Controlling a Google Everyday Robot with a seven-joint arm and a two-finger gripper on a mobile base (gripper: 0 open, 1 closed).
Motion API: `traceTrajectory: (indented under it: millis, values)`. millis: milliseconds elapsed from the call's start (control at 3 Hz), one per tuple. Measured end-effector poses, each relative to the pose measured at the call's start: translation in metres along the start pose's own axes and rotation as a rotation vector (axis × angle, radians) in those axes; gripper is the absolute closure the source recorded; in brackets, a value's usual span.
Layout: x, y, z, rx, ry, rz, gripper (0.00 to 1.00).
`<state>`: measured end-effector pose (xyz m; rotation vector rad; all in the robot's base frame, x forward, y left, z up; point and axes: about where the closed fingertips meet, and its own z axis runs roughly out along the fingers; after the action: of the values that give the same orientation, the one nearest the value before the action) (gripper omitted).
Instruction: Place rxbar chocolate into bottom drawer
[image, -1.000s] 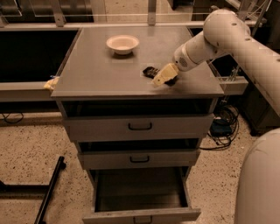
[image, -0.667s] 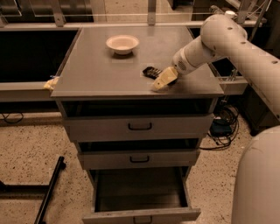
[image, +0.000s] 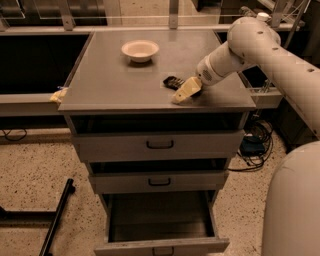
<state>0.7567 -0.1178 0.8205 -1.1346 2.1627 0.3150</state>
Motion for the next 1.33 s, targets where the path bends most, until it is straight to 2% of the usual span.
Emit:
traceTrajectory:
  millis: [667,1000,1333]
  values:
    - [-0.009,-0.001,-0.01,0.0,0.0,0.0,0.88]
    - [-0.01,-0.001,-0.012,0.0,0.0,0.0,1.0]
    - [-0.003,0.003,-0.016,-0.01,-0.002,0.016,1.0]
